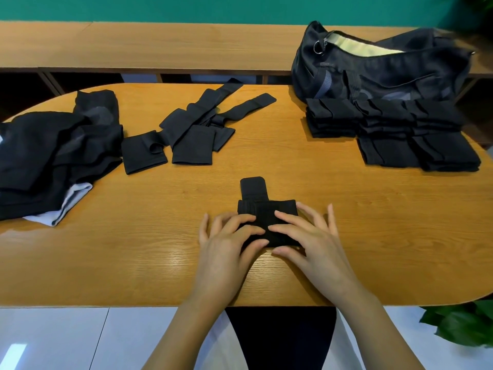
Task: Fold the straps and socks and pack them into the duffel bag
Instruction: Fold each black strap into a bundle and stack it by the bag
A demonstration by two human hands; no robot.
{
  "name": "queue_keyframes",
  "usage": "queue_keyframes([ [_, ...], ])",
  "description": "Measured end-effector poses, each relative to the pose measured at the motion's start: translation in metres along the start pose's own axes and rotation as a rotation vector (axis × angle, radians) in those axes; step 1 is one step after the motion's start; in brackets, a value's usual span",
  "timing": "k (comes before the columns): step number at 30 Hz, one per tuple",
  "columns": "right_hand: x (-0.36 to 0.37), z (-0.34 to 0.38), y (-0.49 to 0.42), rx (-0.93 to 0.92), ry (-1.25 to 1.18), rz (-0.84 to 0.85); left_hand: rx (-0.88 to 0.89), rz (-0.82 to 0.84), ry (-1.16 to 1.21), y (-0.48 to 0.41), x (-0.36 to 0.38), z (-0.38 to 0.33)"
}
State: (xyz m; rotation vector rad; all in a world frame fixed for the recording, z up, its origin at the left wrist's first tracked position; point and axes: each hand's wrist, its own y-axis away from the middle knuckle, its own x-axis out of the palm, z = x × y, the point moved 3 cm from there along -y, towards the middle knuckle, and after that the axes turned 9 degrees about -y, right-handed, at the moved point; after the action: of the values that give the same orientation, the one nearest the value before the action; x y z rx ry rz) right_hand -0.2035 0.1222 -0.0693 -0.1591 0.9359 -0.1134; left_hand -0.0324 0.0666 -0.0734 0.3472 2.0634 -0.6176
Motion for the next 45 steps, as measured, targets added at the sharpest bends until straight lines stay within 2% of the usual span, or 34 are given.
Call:
queue_keyframes([
  [4, -0.003, -0.001, -0.004, 0.057, 0.031, -0.005, -0.062, -0.010, -0.005, -0.020, -0.010, 0.006],
  [8, -0.002, 0.000, -0.009, 0.103, 0.130, 0.111, -0.035, 0.146, -0.082, -0.048, -0.010, 0.016],
  [11, 0.001, 0.003, -0.011, 0.082, 0.131, 0.158, -0.011, 0.204, -0.079, -0.054, -0.006, 0.021],
  [20, 0.009, 0.008, -0.013, 0.025, 0.136, 0.209, 0.011, 0.235, -0.070, -0.055, -0.005, 0.025],
  [26, 0.004, 0.001, -0.006, 0.039, 0.095, 0.183, 0.054, 0.102, 0.060, -0.034, -0.017, 0.017],
  [30, -0.003, -0.009, 0.003, 0.030, 0.057, 0.180, 0.126, 0.217, 0.035, -0.008, -0.014, 0.002],
  [37, -0.006, -0.010, 0.023, -0.046, -0.031, 0.020, 0.163, 0.087, 0.005, 0.010, 0.003, -0.005],
  [45, 0.000, -0.002, 0.022, -0.073, -0.003, -0.147, 0.119, 0.028, -0.006, 0.009, 0.001, -0.008],
])
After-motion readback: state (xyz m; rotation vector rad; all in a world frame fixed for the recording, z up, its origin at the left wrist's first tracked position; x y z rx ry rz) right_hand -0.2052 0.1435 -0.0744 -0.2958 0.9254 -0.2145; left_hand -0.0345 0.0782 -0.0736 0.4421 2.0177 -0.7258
